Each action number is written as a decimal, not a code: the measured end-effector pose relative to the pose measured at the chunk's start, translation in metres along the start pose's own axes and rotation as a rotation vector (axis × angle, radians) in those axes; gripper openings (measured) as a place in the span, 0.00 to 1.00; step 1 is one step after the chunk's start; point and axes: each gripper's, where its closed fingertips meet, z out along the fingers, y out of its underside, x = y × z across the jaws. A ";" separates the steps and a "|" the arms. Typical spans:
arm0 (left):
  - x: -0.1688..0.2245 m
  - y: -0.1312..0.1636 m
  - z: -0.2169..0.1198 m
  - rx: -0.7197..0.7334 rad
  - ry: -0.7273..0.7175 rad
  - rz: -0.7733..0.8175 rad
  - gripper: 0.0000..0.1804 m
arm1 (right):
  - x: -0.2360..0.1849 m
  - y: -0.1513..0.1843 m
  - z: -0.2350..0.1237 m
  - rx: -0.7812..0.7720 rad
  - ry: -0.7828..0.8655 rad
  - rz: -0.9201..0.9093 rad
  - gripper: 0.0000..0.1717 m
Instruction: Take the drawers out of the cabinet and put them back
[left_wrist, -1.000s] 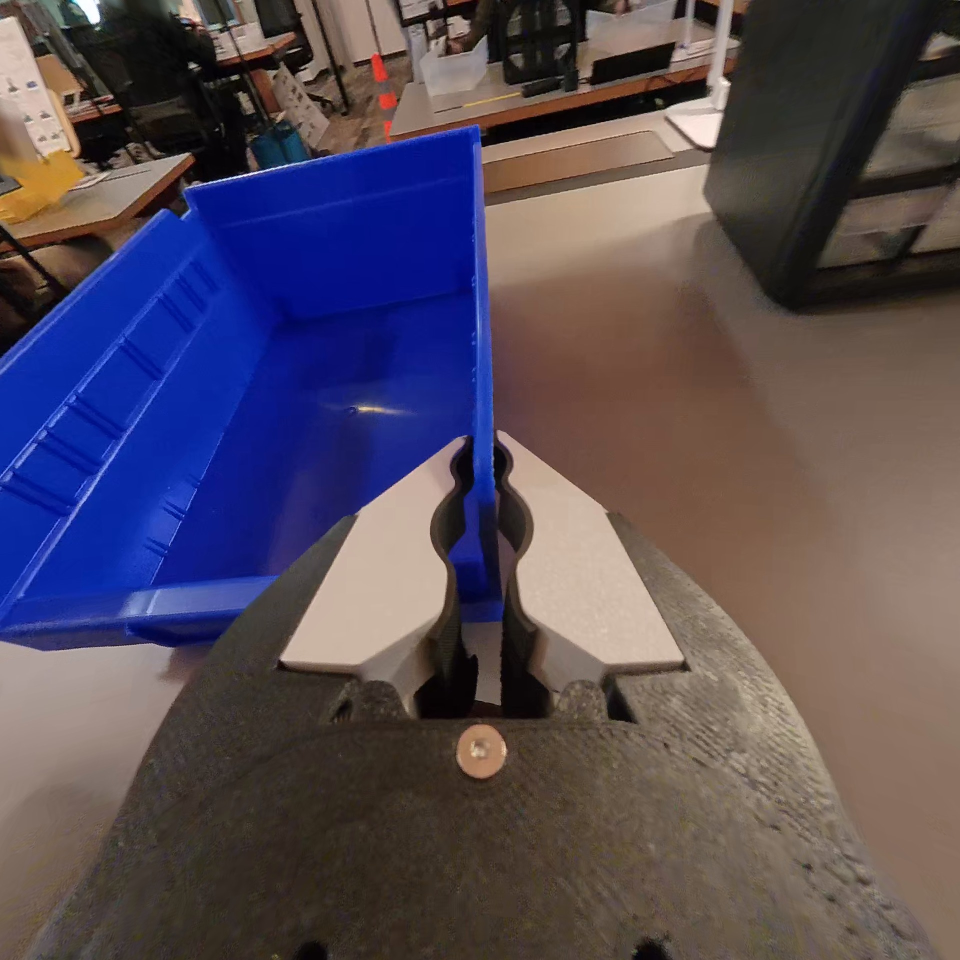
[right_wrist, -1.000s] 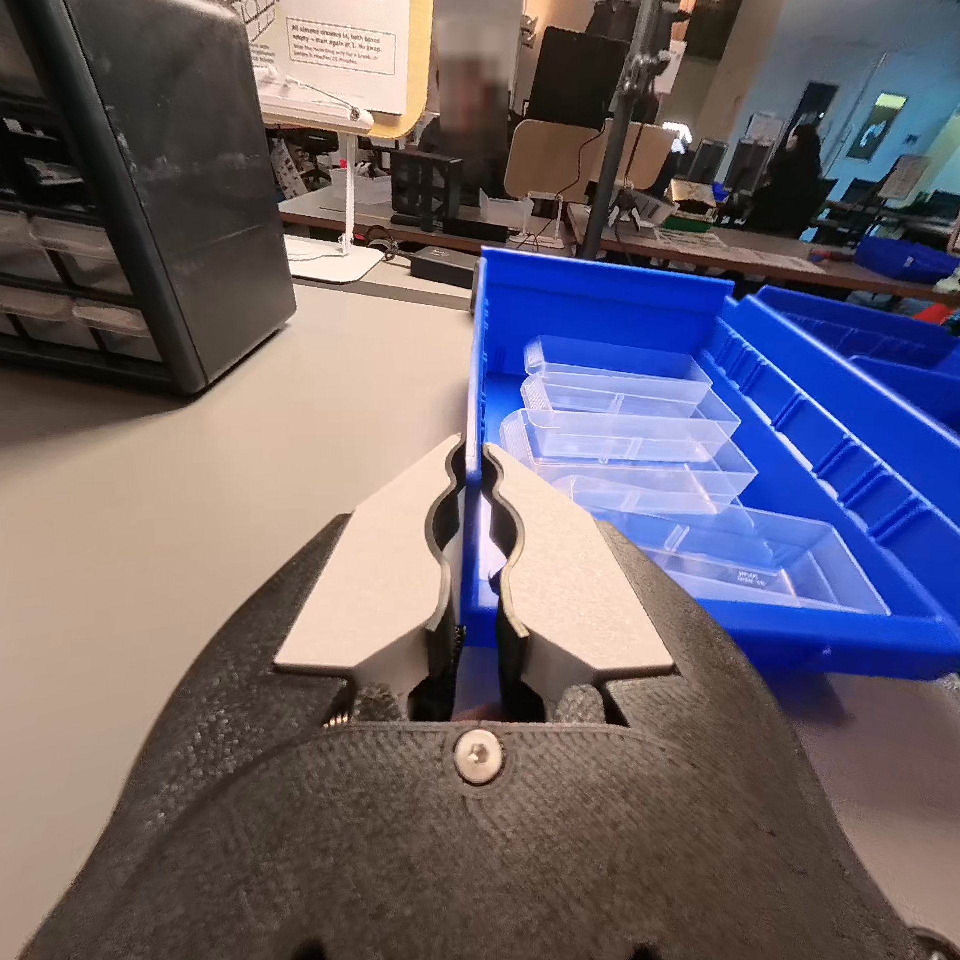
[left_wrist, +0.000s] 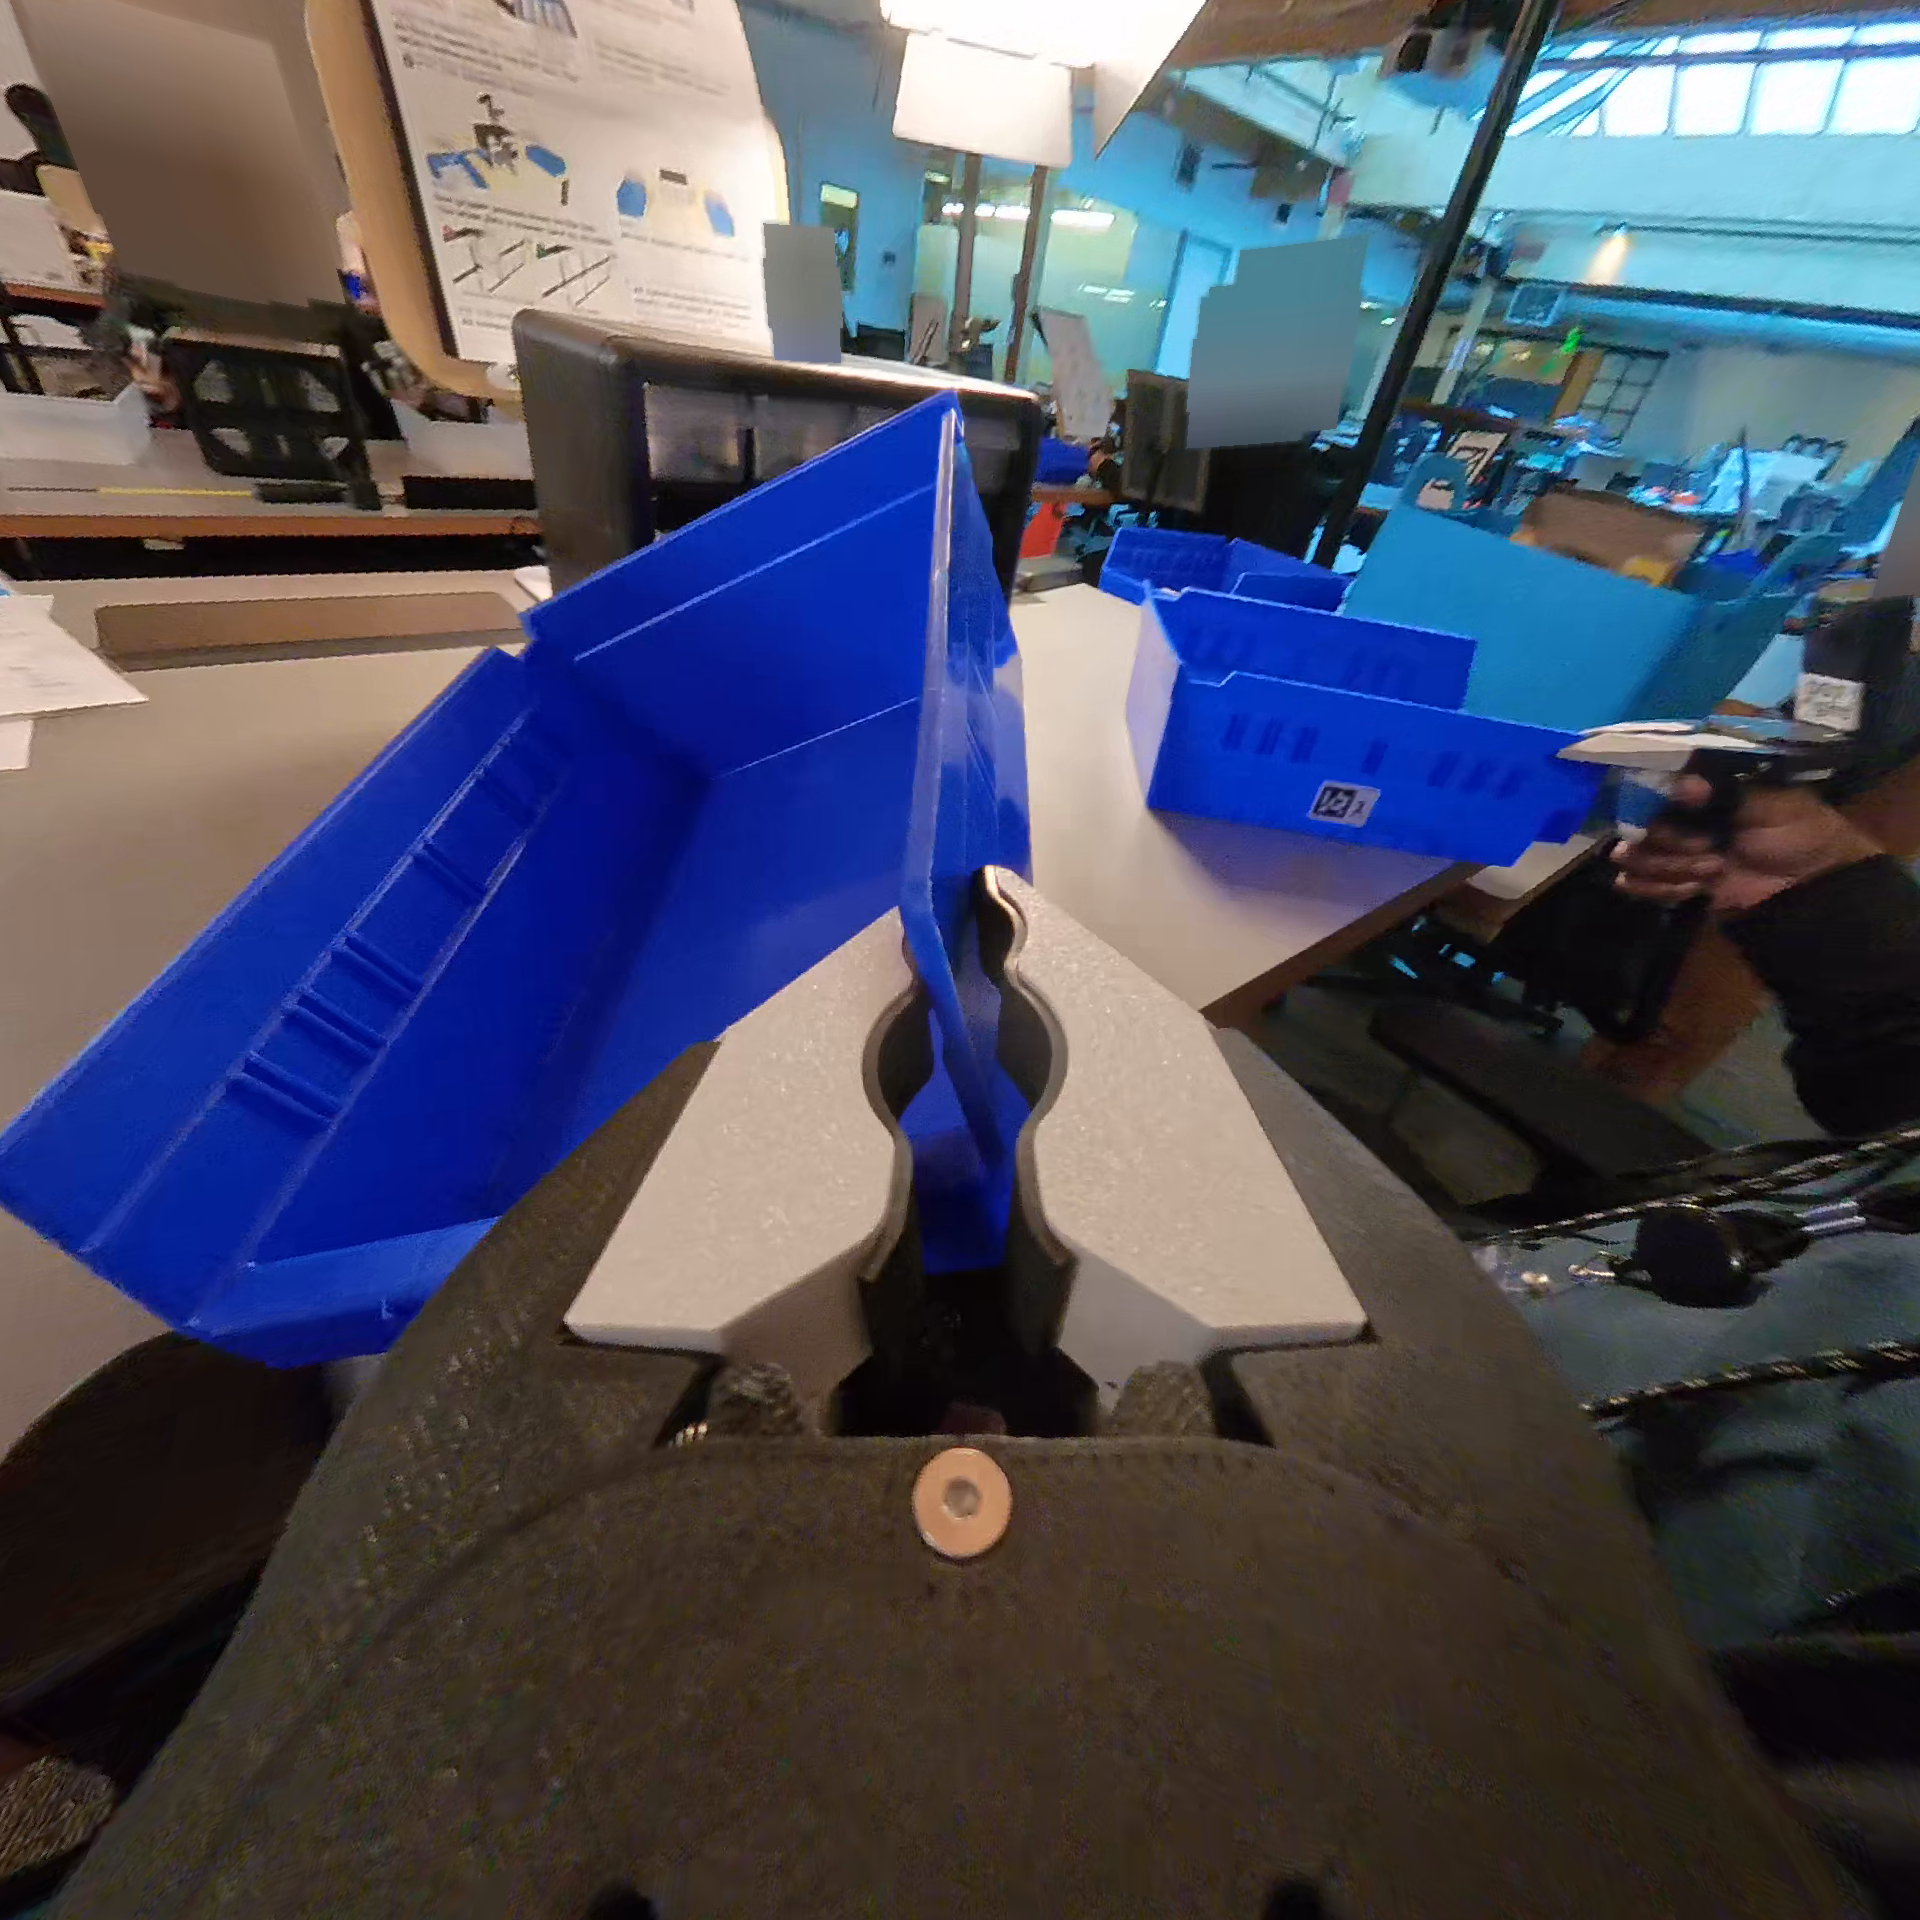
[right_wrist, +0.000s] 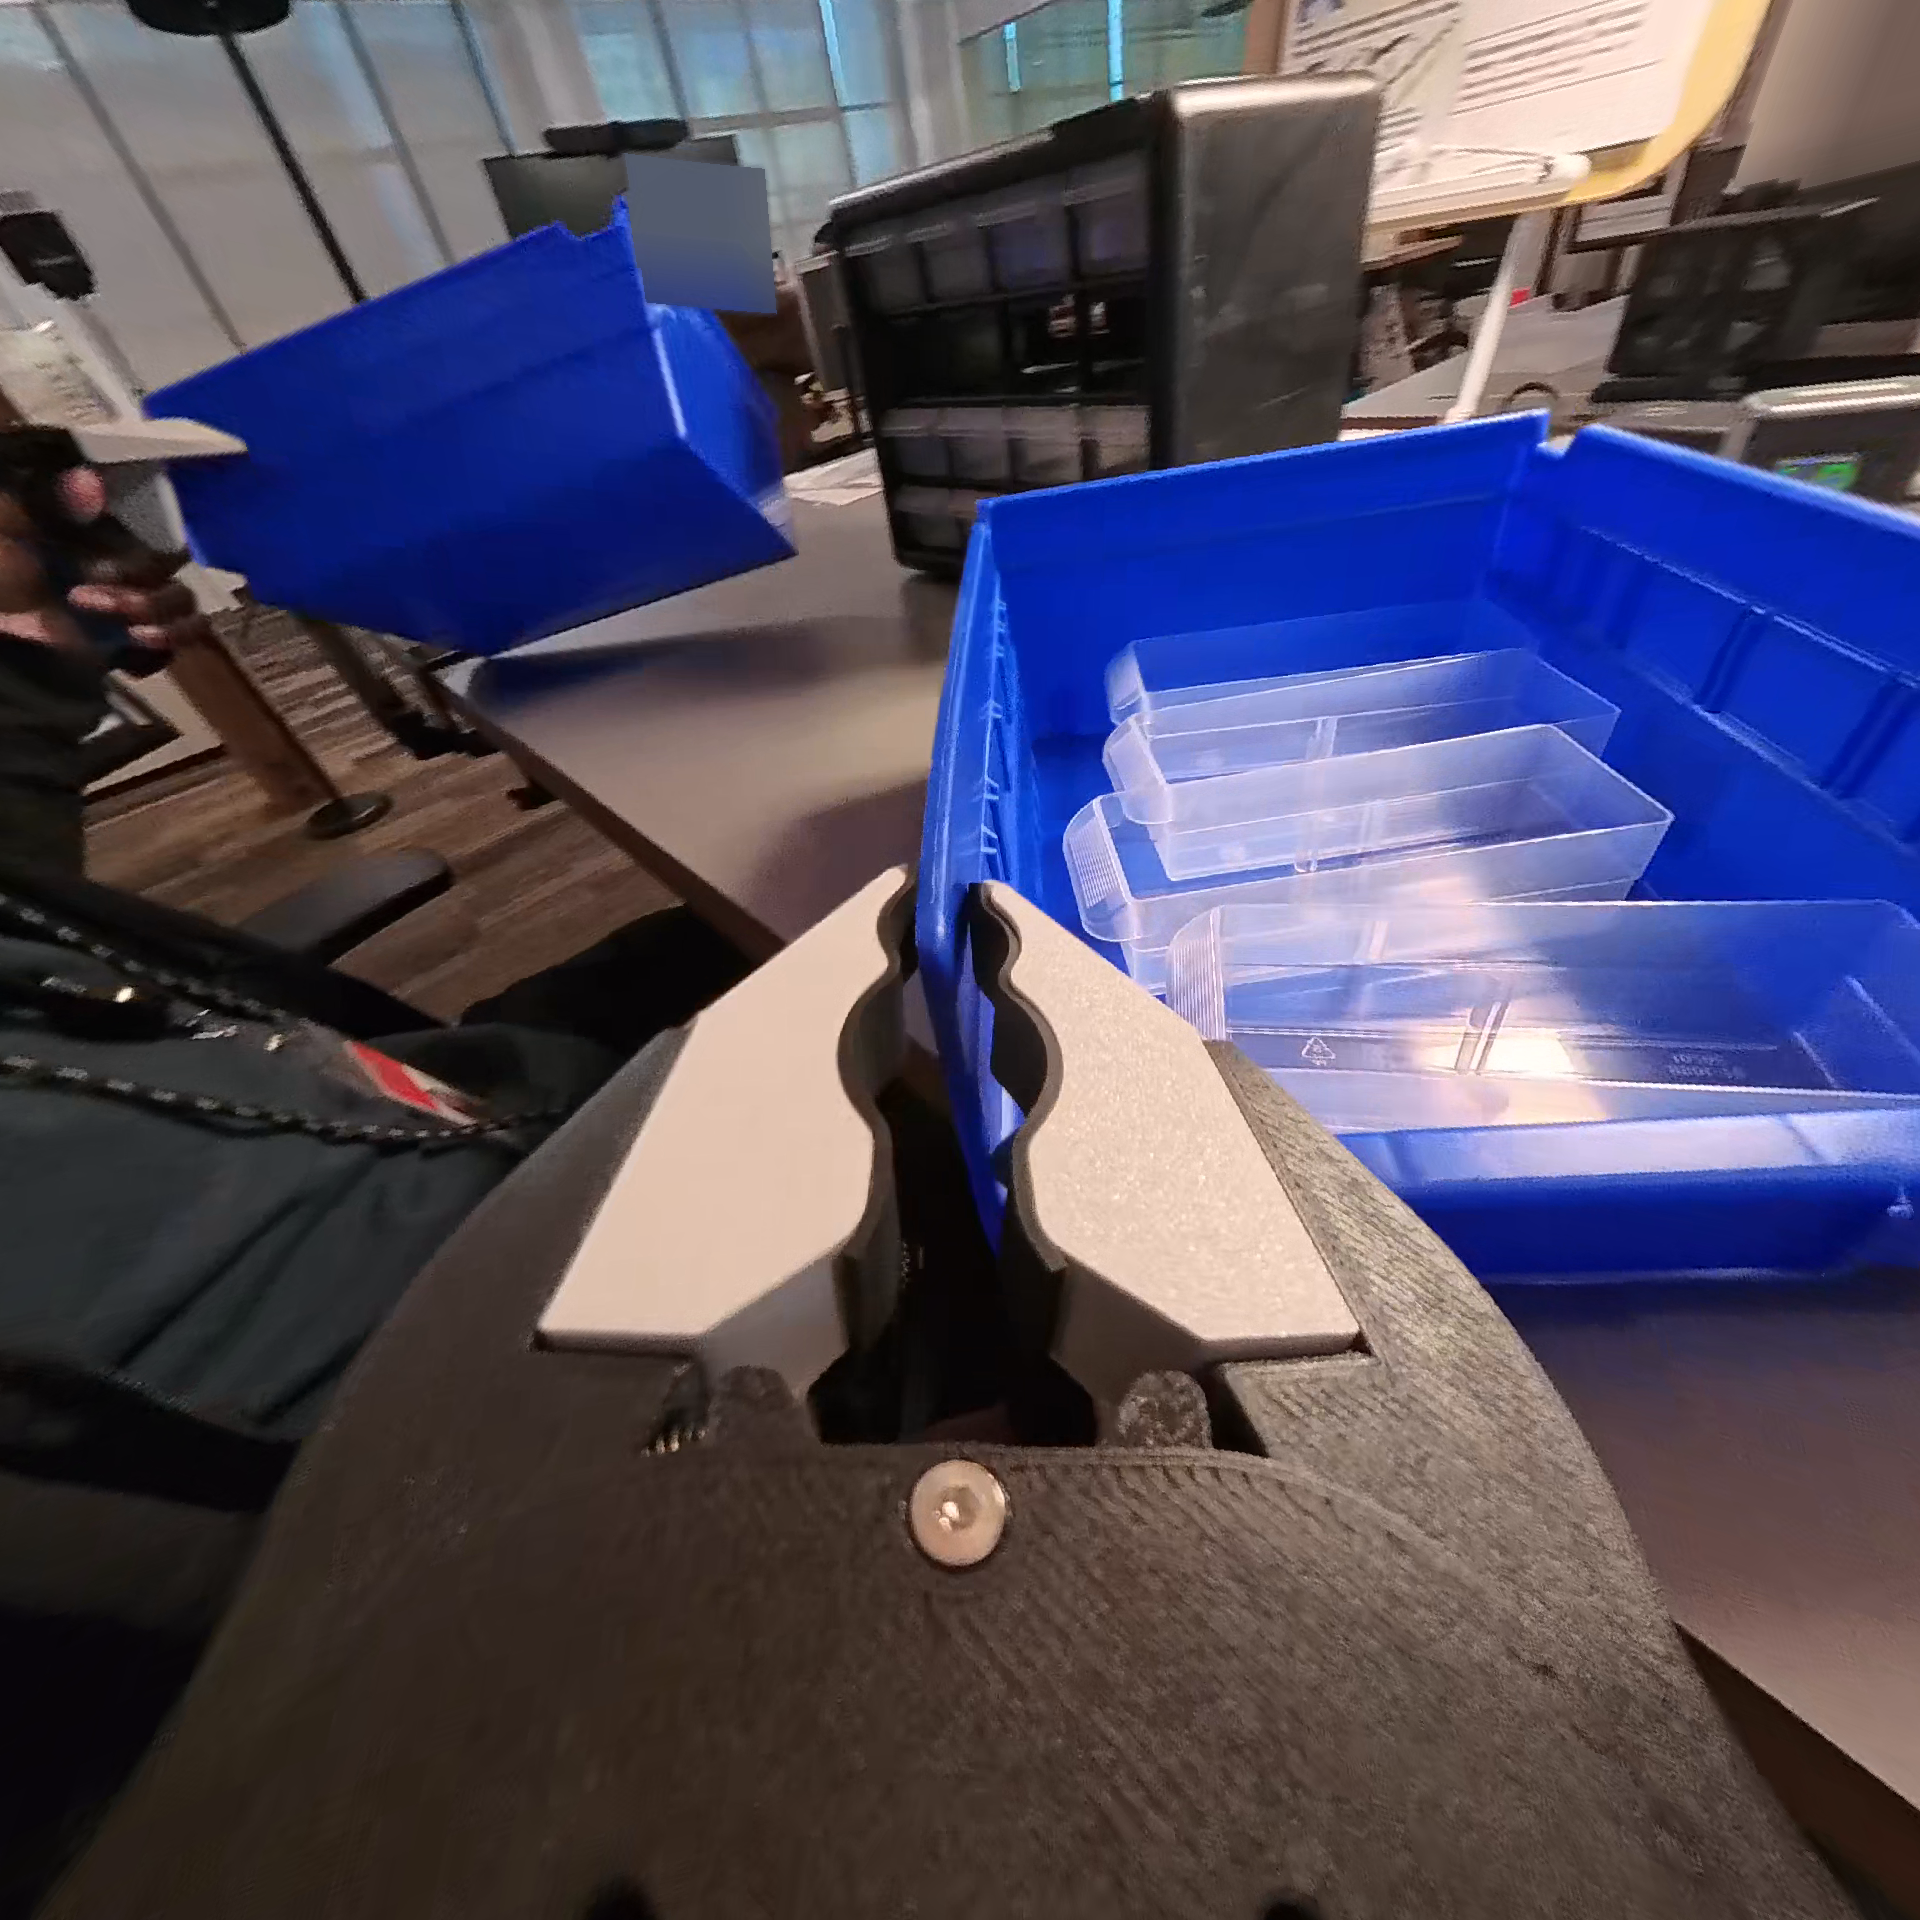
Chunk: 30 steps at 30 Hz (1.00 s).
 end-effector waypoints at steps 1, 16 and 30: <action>0.002 -0.001 -0.002 0.008 0.013 -0.002 0.01 | -0.005 0.001 0.001 -0.007 -0.025 -0.005 0.06; 0.040 -0.043 -0.016 0.143 0.136 0.099 0.00 | -0.085 0.005 0.065 -0.114 -0.352 -0.105 0.09; 0.071 -0.080 -0.016 0.216 0.158 0.186 0.01 | -0.146 0.005 0.121 -0.148 -0.630 -0.172 0.06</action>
